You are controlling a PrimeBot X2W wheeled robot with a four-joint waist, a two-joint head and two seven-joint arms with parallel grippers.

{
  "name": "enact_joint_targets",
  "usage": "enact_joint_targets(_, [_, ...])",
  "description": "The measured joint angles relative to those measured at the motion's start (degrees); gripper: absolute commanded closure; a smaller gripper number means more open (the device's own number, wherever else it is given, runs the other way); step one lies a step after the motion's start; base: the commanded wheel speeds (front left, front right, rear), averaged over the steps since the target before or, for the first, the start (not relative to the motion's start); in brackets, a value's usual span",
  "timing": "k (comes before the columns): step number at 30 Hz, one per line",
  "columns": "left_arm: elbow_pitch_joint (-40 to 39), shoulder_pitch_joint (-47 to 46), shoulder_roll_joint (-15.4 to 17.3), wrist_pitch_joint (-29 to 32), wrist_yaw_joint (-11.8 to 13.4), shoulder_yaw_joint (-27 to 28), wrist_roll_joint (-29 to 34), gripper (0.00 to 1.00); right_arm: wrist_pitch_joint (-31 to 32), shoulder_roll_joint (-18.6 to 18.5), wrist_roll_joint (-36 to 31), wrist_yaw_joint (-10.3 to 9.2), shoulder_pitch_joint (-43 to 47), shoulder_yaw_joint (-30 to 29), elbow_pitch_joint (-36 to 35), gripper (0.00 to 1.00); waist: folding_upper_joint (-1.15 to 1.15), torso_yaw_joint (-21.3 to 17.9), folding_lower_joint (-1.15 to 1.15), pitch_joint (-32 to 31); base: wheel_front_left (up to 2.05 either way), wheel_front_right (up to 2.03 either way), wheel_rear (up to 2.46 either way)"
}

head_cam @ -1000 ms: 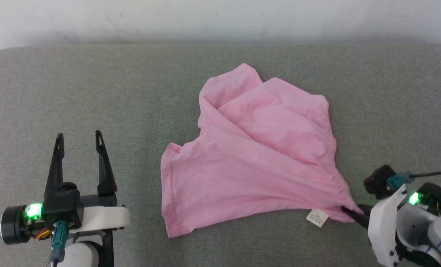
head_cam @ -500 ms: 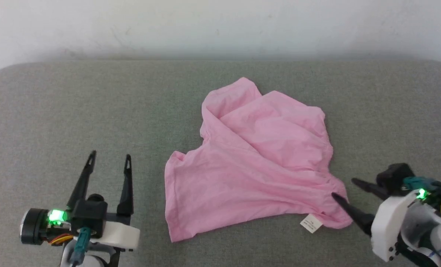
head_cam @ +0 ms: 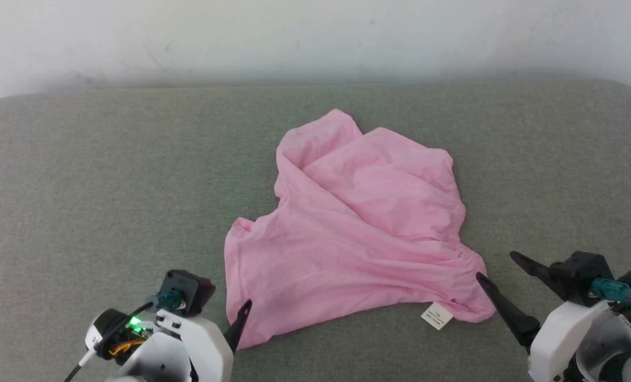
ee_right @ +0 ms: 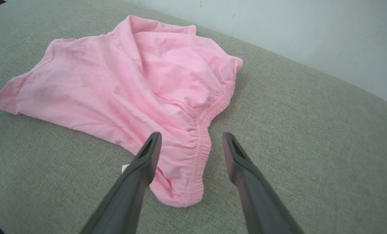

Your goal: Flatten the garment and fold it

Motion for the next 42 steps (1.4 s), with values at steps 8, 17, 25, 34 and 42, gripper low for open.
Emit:
enact_joint_targets(8, [-2.3, 0.6, 3.6, 9.8, -0.9, -0.2, -4.1, 0.0, 1.0, 1.7, -2.0, 0.0, 0.0, 0.2, -0.6, 0.0, 0.0, -1.9, 0.0, 2.2, 0.0, 0.0, 0.0])
enact_joint_targets(17, [0.6, 0.5, 5.2, 14.0, -1.4, -1.7, -5.5, 0.0, 0.9, 2.4, -3.1, 0.0, -2.3, 2.0, 1.0, 0.0, 0.0, -3.9, 0.0, 5.0, 0.0, 0.0, 0.0])
enact_joint_targets(25, [5.3, -2.3, 6.8, 10.7, -2.4, -5.2, -4.7, 1.0, 0.3, 2.1, -2.9, 0.0, -3.8, 2.7, 3.2, 0.0, 0.0, -4.8, -0.01, 6.1, 0.0, 0.0, 0.0])
enact_joint_targets(34, [3.0, -2.7, 8.1, 7.0, -1.1, -6.3, -2.5, 1.0, 7.9, -7.5, 1.8, 0.0, -10.2, 7.2, 0.3, 0.0, 0.0, -3.9, 0.01, 4.0, 0.0, 0.0, 0.0])
enact_joint_targets(42, [-1.5, -0.3, 9.7, 8.1, 1.6, -4.6, -2.3, 1.0, 21.3, -14.2, 9.9, 0.0, -20.4, 19.3, 3.9, 0.0, 0.0, -2.5, 0.0, 3.7, 0.0, 0.0, 0.0])
